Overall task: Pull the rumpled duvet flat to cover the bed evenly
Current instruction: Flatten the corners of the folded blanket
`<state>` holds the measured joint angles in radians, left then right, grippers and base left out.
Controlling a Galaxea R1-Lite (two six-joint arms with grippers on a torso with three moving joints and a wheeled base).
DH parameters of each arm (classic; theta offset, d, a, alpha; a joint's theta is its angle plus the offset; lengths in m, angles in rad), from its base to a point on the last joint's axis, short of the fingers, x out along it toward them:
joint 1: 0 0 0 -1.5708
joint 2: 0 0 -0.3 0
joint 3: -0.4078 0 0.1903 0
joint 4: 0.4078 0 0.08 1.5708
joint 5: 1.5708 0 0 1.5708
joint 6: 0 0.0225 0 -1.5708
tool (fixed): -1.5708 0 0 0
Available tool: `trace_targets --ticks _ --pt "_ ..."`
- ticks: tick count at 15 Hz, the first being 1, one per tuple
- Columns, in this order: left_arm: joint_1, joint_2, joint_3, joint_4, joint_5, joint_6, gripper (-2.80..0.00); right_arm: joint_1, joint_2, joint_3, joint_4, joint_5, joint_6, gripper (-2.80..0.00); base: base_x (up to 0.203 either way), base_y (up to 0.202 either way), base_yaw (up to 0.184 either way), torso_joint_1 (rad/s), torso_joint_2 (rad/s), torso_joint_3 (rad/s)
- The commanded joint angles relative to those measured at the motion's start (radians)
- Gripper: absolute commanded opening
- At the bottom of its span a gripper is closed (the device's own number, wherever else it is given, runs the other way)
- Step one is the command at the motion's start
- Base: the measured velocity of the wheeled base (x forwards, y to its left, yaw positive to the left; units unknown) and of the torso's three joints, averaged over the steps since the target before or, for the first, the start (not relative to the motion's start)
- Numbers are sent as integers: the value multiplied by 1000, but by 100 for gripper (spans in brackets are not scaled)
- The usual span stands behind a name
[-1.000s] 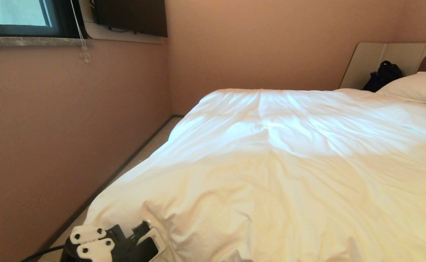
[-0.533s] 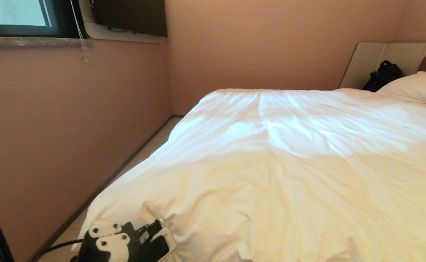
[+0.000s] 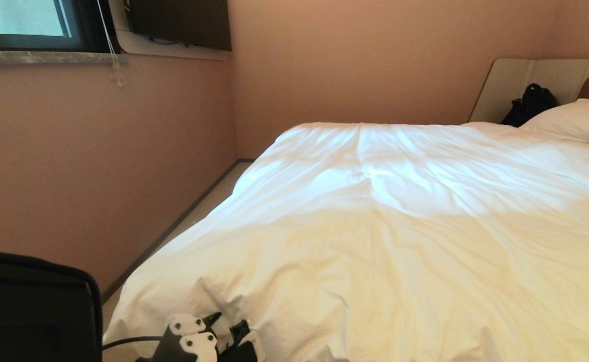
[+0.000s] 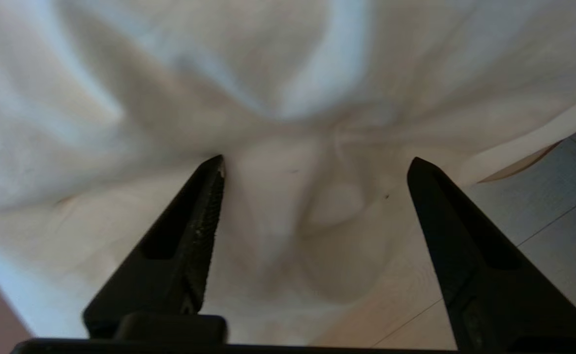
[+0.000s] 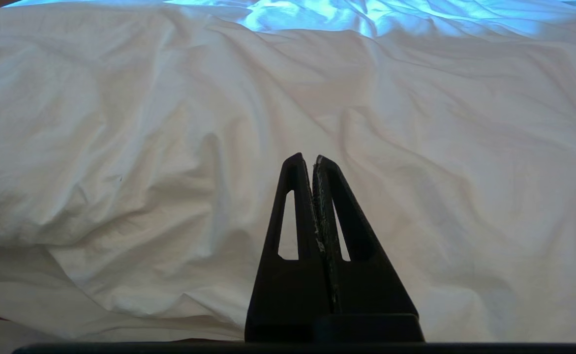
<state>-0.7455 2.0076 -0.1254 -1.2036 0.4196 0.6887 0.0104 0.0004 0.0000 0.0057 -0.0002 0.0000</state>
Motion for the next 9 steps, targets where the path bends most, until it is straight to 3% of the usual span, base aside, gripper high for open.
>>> trace_targets --ticks 1,9 --pt "-3 79 -12 -24 4 4 0 0 1 0 0 0 0 -280 0 0 0 0 0 0" --pt "20 243 -53 -160 26 11 0 0 1 0 0 0 0 -280 0 0 0 0 0 0"
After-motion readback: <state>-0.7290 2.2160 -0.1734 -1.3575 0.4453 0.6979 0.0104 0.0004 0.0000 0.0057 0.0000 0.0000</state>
